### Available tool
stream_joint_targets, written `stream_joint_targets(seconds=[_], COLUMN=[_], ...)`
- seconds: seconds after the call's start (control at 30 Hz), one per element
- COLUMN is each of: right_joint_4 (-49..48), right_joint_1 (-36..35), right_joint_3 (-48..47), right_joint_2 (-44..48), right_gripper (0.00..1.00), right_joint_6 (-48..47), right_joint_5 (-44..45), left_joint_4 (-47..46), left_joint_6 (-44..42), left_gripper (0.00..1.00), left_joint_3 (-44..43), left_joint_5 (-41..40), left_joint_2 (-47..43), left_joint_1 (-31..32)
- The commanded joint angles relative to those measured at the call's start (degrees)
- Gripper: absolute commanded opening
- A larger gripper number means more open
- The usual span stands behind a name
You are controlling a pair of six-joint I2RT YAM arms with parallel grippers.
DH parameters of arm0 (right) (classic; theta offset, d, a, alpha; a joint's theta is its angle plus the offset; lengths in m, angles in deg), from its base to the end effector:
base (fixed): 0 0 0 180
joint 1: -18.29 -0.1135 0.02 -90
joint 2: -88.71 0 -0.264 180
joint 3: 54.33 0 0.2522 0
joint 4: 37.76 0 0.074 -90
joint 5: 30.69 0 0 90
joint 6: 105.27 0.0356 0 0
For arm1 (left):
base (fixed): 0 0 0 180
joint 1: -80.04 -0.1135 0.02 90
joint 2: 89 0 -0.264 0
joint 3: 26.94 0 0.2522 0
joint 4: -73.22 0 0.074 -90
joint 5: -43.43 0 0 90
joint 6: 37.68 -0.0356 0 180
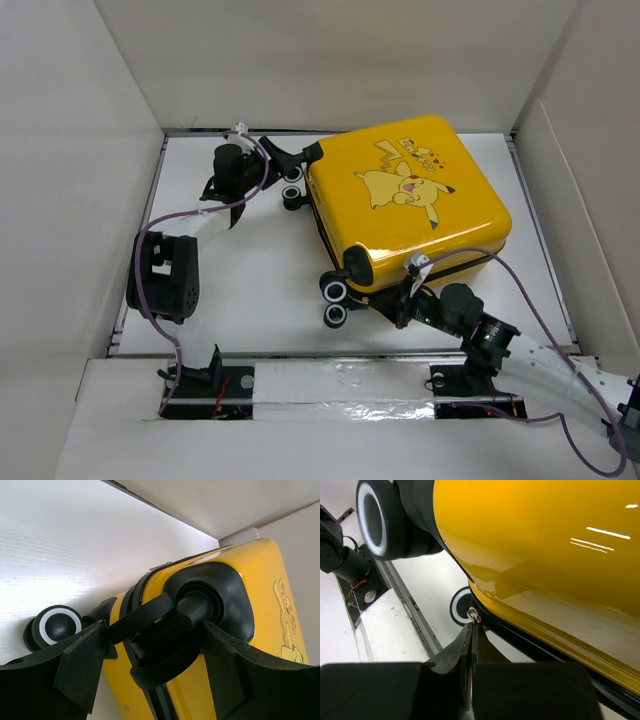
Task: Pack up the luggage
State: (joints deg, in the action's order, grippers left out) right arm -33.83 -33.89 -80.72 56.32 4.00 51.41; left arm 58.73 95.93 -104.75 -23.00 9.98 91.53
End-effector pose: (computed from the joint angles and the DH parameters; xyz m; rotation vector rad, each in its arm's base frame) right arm 0.0915 0.1258 0.2097 -0.6287 1.7487 1.0141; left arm 0.3914 -0.0941 0.2708 -0.1733 1.7856 -1.0521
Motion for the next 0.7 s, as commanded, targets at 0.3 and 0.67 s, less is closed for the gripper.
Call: stream_joint_targets(seconds=[0.3, 0.67], right_joint_4=[-8.11, -8.02], right_joint_1=[-0.20, 2.17], right_joint_3=[-1.62, -0.83], right_joint_2=[1.44, 0.65], right_gripper=[0.00, 0.00], right_joint_6=[0.77, 0.86], right_joint_5=[-2.74, 0.78], left_joint_4=[-11.74, -17.80], left_joint_6=[5.51, 6.14], left_gripper=[0.28, 0.00], left_joint_3=[2.88, 15.06], left_joint_5=[5.78, -0.27], left_joint_2=[2.44, -5.97], left_joint_1=[0.56, 0.56])
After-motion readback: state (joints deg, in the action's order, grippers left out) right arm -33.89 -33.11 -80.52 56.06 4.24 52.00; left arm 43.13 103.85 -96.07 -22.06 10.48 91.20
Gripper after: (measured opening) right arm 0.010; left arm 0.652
